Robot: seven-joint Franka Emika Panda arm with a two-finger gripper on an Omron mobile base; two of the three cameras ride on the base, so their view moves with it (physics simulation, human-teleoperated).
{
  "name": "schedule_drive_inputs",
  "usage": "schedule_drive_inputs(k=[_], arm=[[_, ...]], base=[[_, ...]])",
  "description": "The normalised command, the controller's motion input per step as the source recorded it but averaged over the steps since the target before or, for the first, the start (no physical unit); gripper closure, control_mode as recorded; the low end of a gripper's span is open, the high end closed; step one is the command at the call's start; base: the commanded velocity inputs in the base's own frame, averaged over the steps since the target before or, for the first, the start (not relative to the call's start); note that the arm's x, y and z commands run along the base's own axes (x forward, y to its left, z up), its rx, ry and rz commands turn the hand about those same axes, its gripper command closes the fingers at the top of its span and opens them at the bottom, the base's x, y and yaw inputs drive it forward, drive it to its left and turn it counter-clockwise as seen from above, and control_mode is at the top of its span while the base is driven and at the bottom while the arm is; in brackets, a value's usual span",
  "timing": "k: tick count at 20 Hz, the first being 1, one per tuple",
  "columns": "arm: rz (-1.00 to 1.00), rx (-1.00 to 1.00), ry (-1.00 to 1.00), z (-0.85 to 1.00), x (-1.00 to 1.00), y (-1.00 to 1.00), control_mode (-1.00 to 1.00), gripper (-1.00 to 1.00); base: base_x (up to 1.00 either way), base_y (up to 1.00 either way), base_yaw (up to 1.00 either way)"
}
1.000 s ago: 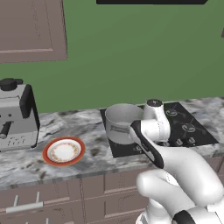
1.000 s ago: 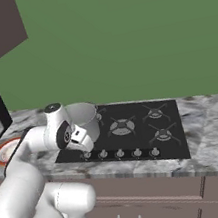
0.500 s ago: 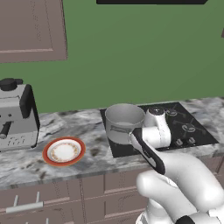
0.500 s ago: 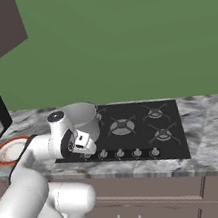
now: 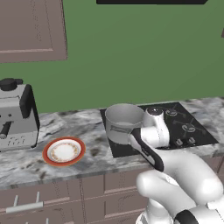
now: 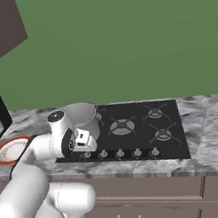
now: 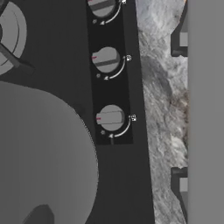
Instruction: Retrieve the frozen meat and place it in the pot on a burner. Then turn the burner on.
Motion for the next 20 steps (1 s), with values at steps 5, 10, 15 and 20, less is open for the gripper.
schedule_drive_inputs(k=[5, 10, 15, 20], arm=[[0.0, 0.0, 0.0, -0.2, 0.22, 0.0, -1.0, -1.0], [0.0, 0.0, 0.0, -0.29, 0.24, 0.0, -1.0, -1.0], [-0.01, 0.0, 0.0, -0.36, 0.13, 0.0, -1.0, -1.0], [0.0, 0.0, 0.0, -0.41, 0.02, 0.0, -1.0, -1.0]], base=[[0.0, 0.0, 0.0], [0.0, 0.0, 0.0], [0.0, 0.0, 0.0], [0.0, 0.0, 0.0]])
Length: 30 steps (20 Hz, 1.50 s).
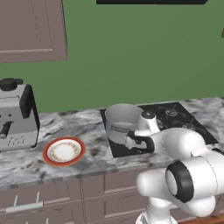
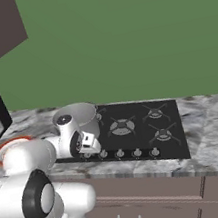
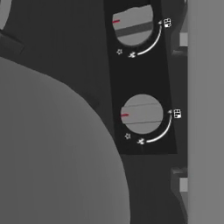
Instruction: Retrieve the frozen meat and place it in the pot on a burner. Then turn the burner on.
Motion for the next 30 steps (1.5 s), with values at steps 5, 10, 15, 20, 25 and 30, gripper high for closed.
schedule_drive_inputs(k=[5, 10, 15, 20, 25, 30], arm=[[0.0, 0.0, 0.0, -0.34, 0.04, 0.0, -1.0, -1.0], [0.0, 0.0, 0.0, -0.26, 0.06, -0.01, -1.0, -1.0], [0.0, 0.0, 0.0, -0.16, 0.1, 0.0, -1.0, -1.0], [0.0, 0.0, 0.0, -0.02, 0.03, 0.0, -1.0, -1.0], [0.0, 0.0, 0.0, -0.14, 0.0, -0.02, -1.0, -1.0], [0.0, 0.0, -0.02, -0.13, 0.0, -0.05, -1.0, -1.0]], base=[[0.0, 0.0, 0.0], [0.0, 0.0, 0.0], [0.0, 0.0, 0.0], [0.0, 0.0, 0.0], [0.0, 0.0, 0.0], [0.0, 0.0, 0.0]])
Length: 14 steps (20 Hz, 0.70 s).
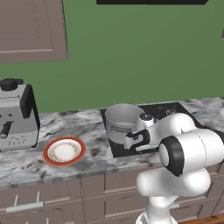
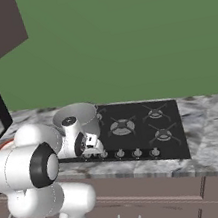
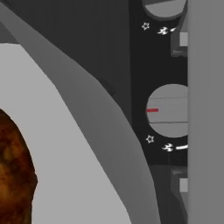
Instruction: Retrieve the frozen meat and place it in the pot on a burner. Then turn the burner on.
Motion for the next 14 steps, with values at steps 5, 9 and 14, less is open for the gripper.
schedule_drive_inputs(k=[5, 9, 14], arm=[[0.0, 0.0, 0.0, -0.02, 0.0, 0.0, -1.0, 1.0], [0.0, 0.0, 0.0, -0.01, -0.06, 0.0, -1.0, 1.0], [0.0, 0.0, 0.0, 0.0, -0.1, 0.0, -1.0, 1.0]], base=[[0.0, 0.0, 0.0], [0.0, 0.0, 0.0], [0.0, 0.0, 0.0]])
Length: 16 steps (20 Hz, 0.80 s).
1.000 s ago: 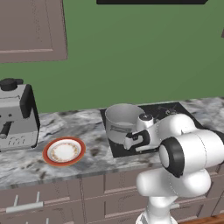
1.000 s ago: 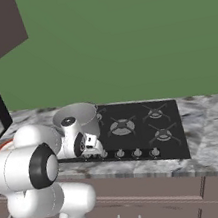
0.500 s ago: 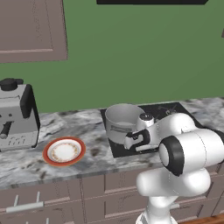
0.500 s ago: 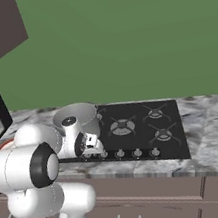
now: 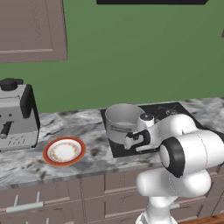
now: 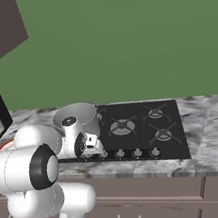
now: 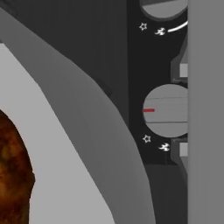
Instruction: Retrieve the frozen meat and place it in the pot on a burner. Then turn the burner on.
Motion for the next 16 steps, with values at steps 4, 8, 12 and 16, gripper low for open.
schedule_drive_inputs(k=[4, 8, 12, 16], arm=[[0.01, 0.0, 0.0, 0.0, -0.07, -0.02, -1.0, 1.0], [0.09, 0.0, 0.0, 0.0, -0.01, -0.07, -1.0, 1.0], [0.15, 0.0, 0.0, -0.03, -0.01, -0.02, -1.0, 1.0], [0.18, 0.0, 0.0, 0.0, 0.0, 0.0, -1.0, 1.0]], base=[[0.0, 0.0, 0.0], [0.0, 0.0, 0.0], [0.0, 0.0, 0.0], [0.0, 0.0, 0.0]])
